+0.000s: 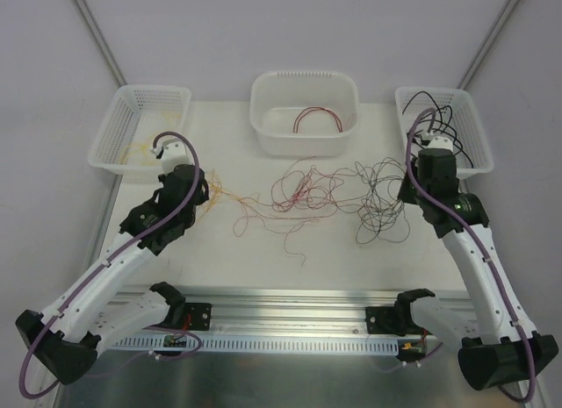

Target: Untangle the cables

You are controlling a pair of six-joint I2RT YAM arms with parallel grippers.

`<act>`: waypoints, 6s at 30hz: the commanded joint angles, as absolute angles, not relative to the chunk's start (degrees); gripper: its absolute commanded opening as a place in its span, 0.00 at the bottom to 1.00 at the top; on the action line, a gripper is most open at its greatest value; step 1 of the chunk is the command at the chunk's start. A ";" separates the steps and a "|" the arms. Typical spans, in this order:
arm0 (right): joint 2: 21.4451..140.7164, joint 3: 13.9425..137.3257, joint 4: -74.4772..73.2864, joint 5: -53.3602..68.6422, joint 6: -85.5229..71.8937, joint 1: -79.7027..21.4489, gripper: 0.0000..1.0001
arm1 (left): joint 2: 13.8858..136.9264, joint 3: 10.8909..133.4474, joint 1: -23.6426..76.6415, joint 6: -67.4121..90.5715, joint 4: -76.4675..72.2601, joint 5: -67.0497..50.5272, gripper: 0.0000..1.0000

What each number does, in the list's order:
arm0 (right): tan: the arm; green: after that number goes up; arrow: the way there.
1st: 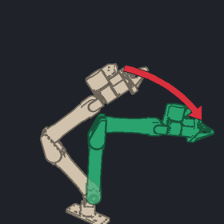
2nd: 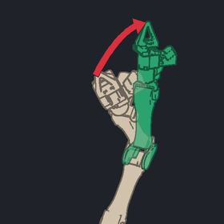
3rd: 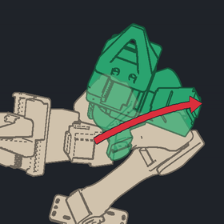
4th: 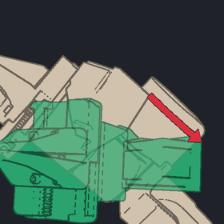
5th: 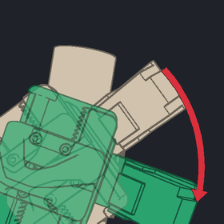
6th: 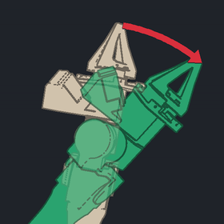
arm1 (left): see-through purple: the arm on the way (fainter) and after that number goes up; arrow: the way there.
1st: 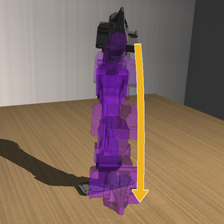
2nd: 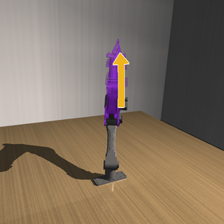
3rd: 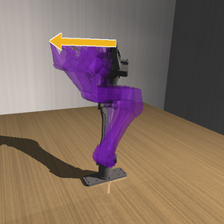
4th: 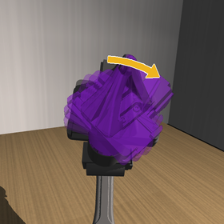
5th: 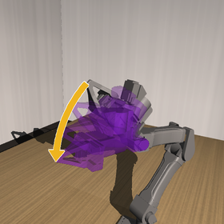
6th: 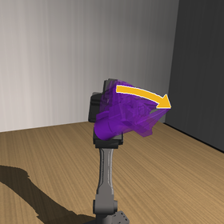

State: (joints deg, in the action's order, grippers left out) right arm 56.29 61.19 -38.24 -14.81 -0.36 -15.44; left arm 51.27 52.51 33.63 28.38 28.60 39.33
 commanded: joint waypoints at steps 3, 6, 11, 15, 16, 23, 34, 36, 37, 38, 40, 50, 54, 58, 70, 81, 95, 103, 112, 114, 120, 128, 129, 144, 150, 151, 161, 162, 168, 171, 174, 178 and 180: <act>53.00 64.25 -43.50 -10.03 0.44 -9.06 0.01 | 51.33 58.71 32.43 17.84 37.69 45.61 0.00; 55.79 63.46 -44.29 -1.52 1.23 -9.23 0.09 | 51.50 57.75 32.08 20.03 38.93 41.16 0.00; 57.74 57.67 -41.67 4.04 0.27 -14.12 0.24 | 52.56 53.36 32.08 28.11 38.41 28.76 0.00; 58.97 57.04 -40.69 1.68 0.26 -22.40 0.50 | 53.09 50.29 32.08 30.14 37.62 22.94 0.00; 59.24 57.22 -40.87 0.45 0.18 -23.98 0.55 | 53.09 49.75 31.99 30.93 37.18 22.24 0.00; 57.57 57.04 -29.22 3.41 -2.72 -38.99 0.63 | 51.33 44.48 32.08 35.33 33.23 14.68 0.00; 79.61 59.76 -8.99 11.86 -9.57 -56.60 0.61 | 50.36 41.84 32.08 38.06 30.24 11.08 0.00; 82.43 60.47 -7.65 12.13 -12.12 -58.18 0.60 | 50.10 41.75 32.08 38.06 30.15 10.99 0.00; 84.96 60.73 -7.56 11.17 -12.30 -59.14 0.60 | 50.01 41.66 32.08 38.14 30.15 10.99 0.00; 86.03 61.43 -7.82 9.94 -12.39 -59.59 0.60 | 49.66 41.57 32.08 38.14 30.15 10.99 0.00; 89.45 61.96 -8.09 9.05 -13.35 -59.85 0.59 | 49.05 41.22 32.08 38.41 29.97 11.16 0.00; 95.71 61.79 -4.65 12.66 -18.28 -61.17 0.23 | 47.90 39.99 32.08 39.20 29.09 12.65 0.00; 90.38 62.31 -11.05 7.59 -13.74 -61.08 0.01 | 47.11 39.20 32.08 39.46 29.09 15.98 0.00; 82.83 62.93 -24.48 0.45 -7.40 -60.82 0.01 | 45.09 37.88 32.08 40.08 29.09 20.55 0.02; 62.15 58.88 -46.21 -15.81 -0.35 -52.05 0.01 | 44.29 36.74 31.29 42.63 29.09 28.92 0.23; 56.16 74.16 -48.25 -2.03 4.30 -44.56 0.01 | 46.32 37.97 30.94 36.92 25.14 14.08 0.78; 60.38 85.60 -48.25 -1.22 5.80 -44.47 0.01 | 49.47 29.18 35.15 36.11 2.03 -13.71 0.99; 58.80 87.36 -46.85 -3.52 5.54 -44.12 0.00 | 60.01 30.85 45.08 34.10 -9.64 -11.16 0.99; 56.69 83.24 -43.77 -0.44 1.77 -44.12 0.01 | 72.76 31.73 46.85 41.03 -18.18 -2.21 0.88; 55.90 80.70 -42.90 1.76 0.88 -44.12 0.01 | 76.00 31.73 46.93 44.55 -22.31 -0.89 0.77; 53.09 76.03 -45.34 -4.03 0.70 -43.86 0.01 | 77.18 31.82 46.93 49.04 -23.82 6.13 0.02; 49.40 71.20 -49.57 -16.50 2.55 -38.50 0.01 | 60.93 30.59 44.04 45.18 -4.15 22.31 0.00; 49.31 70.93 -50.01 -17.13 2.55 -36.58 0.01 | 56.91 30.41 43.34 44.83 -1.87 23.54 0.00; 52.80 60.56 -40.52 2.45 0.79 -24.43 0.04 | 37.26 37.25 34.19 35.34 22.76 24.18 0.00; 60.10 52.22 -34.11 1.67 0.18 -24.43 0.14 | 41.30 45.59 34.19 30.07 28.37 21.62 0.00; 61.16 51.51 -33.58 0.97 0.18 -24.26 0.19 | 41.74 46.92 34.10 29.28 29.26 21.80 0.00; 65.05 48.69 -31.02 2.81 -1.15 -23.99 0.01 | 45.43 48.54 34.19 27.24 35.16 18.56 0.00; 64.34 49.91 -31.46 2.81 -0.97 -23.99 0.01 | 46.14 47.30 34.19 29.07 35.24 17.67 0.00; 60.65 55.01 -36.73 2.28 -0.35 -23.99 0.01 | 54.30 38.34 34.19 33.92 29.38 10.39 0.03; 58.37 58.26 -38.84 3.60 0.78 -24.08 0.01 | 58.79 35.51 34.10 35.33 25.86 6.87 0.08; 57.48 65.81 -43.05 3.52 2.36 -24.00 0.01 | 61.43 33.93 34.10 35.86 23.22 5.28 0.17; 59.14 78.90 -48.15 2.46 4.65 -23.99 0.01 | 62.05 32.96 34.19 36.04 21.10 3.61 0.37; 60.55 87.25 -49.30 2.03 6.14 -23.91 0.01 | 61.79 33.13 34.19 36.04 20.74 3.34 0.50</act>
State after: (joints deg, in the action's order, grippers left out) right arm 59.99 77.76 -46.11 2.39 2.85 -24.18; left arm 62.30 33.17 34.41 34.81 24.32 5.78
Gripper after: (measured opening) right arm 0.012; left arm 0.450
